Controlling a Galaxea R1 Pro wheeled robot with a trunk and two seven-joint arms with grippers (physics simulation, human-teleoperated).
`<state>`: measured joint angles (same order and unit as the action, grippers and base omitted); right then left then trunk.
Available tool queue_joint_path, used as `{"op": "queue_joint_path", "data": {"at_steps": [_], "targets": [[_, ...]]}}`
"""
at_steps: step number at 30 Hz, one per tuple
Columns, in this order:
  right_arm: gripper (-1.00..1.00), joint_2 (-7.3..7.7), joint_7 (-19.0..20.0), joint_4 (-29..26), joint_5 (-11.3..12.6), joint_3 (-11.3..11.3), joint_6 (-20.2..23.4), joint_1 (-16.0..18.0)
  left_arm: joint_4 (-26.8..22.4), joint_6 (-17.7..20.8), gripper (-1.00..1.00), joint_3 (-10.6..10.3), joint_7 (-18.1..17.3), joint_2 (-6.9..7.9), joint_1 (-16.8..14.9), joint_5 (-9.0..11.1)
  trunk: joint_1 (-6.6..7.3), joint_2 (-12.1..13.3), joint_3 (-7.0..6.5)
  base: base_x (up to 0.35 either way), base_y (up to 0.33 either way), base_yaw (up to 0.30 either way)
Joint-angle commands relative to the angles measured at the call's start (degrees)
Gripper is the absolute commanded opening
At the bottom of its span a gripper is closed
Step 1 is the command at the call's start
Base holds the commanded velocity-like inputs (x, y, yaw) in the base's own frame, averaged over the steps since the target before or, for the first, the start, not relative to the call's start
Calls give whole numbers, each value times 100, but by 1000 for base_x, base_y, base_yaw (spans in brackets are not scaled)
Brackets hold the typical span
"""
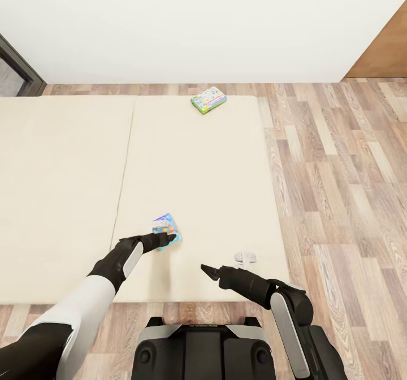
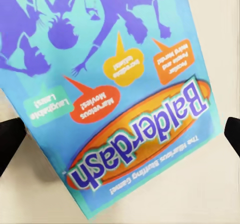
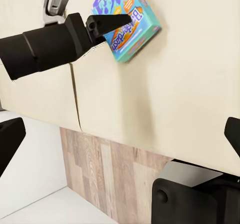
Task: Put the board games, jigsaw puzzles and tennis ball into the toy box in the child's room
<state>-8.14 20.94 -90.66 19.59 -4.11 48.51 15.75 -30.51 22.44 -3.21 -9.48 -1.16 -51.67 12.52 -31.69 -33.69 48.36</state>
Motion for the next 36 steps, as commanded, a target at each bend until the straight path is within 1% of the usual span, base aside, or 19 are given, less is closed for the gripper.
{"op": "queue_joint_path", "data": {"at_steps": [1,3,7,36], "targets": [[100,-3,24,-4,-16,7,27,2,-106,36,100,-19,11,7,1,48,-2,-6,4,0,-1,0],[100,-3,24,-4,-16,7,27,1,-400,58,100,-24,24,27,6,48,-2,-6,4,0,0,0],[100,-3,24,-4,-16,7,25,1,-500,69,100,-27,52,34,11,42,-2,-6,4,0,0,0],[100,-3,22,-1,-16,7,27,2,-511,43,100,-27,103,61,11,22,-2,-6,4,0,0,0]]}}
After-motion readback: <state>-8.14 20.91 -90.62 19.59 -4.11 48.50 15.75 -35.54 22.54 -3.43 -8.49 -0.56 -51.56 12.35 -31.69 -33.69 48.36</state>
